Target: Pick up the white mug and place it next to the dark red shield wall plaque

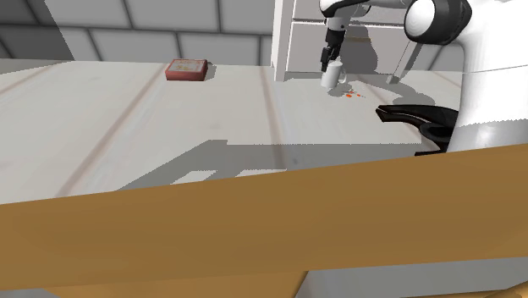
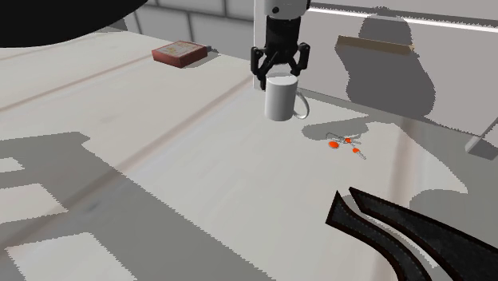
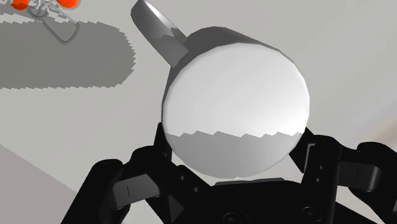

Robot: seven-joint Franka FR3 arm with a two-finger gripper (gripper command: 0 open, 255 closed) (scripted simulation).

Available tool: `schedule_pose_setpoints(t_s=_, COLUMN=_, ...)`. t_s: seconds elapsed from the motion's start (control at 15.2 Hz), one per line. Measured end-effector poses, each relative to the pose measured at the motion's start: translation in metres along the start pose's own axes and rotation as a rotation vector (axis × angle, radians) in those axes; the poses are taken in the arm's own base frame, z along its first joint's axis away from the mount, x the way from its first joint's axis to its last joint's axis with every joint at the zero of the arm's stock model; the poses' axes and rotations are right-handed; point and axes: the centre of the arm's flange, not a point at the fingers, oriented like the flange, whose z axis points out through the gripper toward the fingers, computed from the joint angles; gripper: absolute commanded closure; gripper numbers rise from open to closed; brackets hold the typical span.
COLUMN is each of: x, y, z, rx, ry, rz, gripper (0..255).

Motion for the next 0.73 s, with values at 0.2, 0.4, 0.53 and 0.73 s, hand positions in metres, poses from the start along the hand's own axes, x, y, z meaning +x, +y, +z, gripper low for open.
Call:
schedule_pose_setpoints(t_s=0.2, x=0.0, y=-0.001, z=-0.016, rx=0.0, ry=0.0, rz=0.0, gripper=255)
schedule_pose_setpoints(t_s=0.4, x=0.0, y=-0.001, z=-0.032, rx=0.0, ry=0.0, rz=0.0, gripper=255)
schedule_pose_setpoints(t_s=0.53, x=0.001, y=-0.002, z=-0.042, rx=0.0, ry=0.0, rz=0.0, gripper=255)
schedule_pose_setpoints(t_s=0.73, x=0.0, y=-0.002, z=-0.06, rx=0.0, ry=0.0, rz=0.0, gripper=255)
